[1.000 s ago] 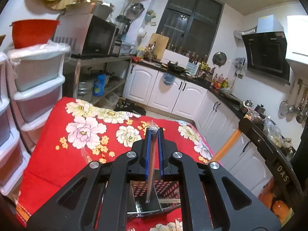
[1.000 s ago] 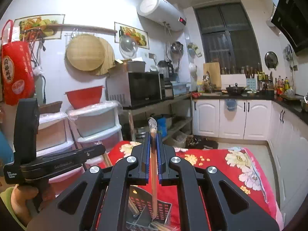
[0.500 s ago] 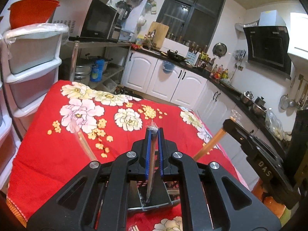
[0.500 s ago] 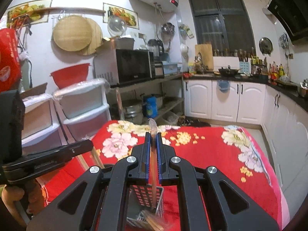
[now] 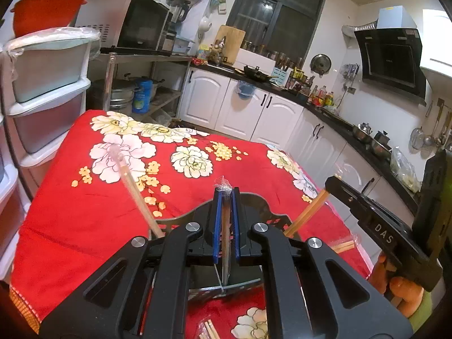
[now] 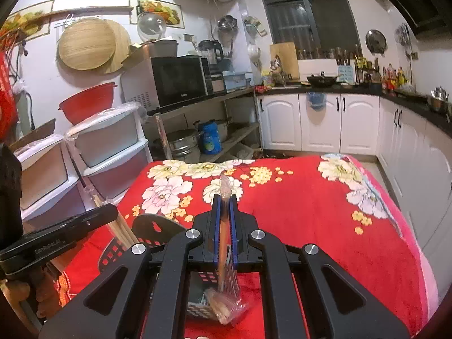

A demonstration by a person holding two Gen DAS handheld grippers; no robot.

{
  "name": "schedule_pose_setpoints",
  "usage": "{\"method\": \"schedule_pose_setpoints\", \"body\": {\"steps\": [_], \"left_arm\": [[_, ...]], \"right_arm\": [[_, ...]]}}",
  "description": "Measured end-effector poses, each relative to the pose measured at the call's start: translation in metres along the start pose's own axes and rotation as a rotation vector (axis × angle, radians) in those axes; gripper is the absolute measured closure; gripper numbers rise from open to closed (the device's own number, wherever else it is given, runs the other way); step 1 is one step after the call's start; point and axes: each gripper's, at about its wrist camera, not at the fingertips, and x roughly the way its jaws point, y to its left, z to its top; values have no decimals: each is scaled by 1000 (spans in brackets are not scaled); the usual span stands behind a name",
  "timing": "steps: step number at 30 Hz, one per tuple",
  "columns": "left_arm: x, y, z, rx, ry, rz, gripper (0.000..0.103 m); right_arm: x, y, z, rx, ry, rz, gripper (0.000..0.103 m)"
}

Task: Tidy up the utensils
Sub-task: 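Lift the chopsticks with both tools and carry them above the grey caddy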

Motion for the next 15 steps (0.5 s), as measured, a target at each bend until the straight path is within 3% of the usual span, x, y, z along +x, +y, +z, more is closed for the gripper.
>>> {"method": "schedule_pose_setpoints", "body": {"steps": [15], "left_arm": [[-5,13,-14,-23,34,16,101]], "right_arm": [[-13,-11,-12,40,38,10,95]]}}
